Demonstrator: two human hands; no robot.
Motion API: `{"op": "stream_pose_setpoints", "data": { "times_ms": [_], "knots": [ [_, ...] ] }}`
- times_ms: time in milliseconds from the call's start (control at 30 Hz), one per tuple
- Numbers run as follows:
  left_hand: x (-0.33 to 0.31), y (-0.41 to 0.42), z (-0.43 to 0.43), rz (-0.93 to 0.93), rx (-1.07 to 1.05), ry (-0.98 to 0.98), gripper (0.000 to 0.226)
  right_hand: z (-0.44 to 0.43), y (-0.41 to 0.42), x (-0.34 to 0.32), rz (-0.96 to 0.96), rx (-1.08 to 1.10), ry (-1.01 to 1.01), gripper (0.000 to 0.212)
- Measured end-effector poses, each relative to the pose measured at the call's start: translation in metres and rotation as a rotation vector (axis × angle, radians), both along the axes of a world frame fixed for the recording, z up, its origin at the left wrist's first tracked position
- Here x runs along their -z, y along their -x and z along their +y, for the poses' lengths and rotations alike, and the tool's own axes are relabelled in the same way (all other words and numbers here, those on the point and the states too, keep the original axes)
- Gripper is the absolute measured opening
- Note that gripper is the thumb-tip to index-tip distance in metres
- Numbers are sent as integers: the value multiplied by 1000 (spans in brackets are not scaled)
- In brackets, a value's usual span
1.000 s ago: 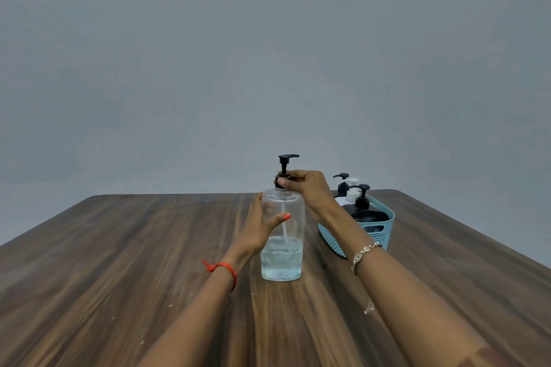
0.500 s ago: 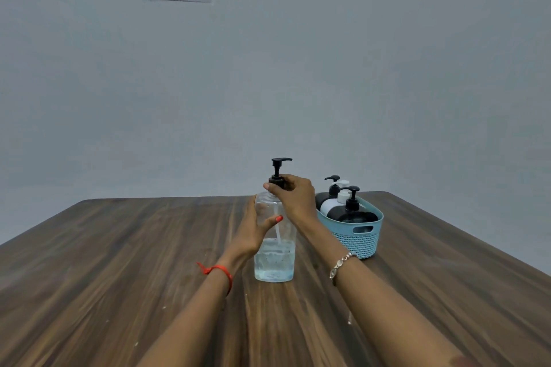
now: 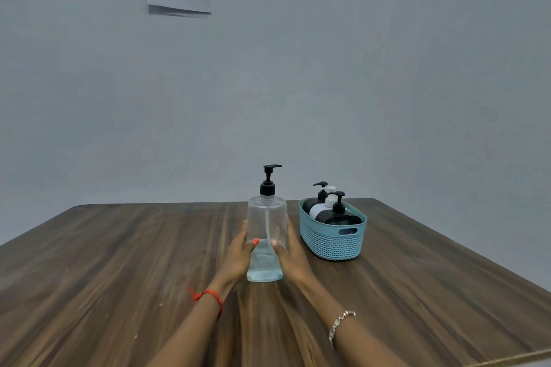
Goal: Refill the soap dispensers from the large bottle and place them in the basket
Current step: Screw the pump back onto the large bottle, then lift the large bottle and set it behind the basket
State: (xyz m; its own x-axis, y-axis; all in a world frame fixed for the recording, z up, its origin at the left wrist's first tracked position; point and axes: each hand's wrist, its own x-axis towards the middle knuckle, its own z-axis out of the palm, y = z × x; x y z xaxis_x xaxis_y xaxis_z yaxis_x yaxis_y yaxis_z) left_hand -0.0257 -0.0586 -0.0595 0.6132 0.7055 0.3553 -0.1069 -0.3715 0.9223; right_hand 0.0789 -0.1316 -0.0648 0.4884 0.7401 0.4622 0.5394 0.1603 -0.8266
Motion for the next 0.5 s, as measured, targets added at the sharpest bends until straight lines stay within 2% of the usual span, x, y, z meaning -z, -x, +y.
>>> {"op": "stream_pose_setpoints", "data": {
  "times_ms": [333, 500],
  "knots": [
    [-13, 5, -14, -76, 5, -18, 39, -18, 10, -13, 79, 77, -29, 62],
    [-59, -10, -14, -151, -16, -120, 24, -24, -7, -61, -12, 72, -135, 59]
  ]
}}
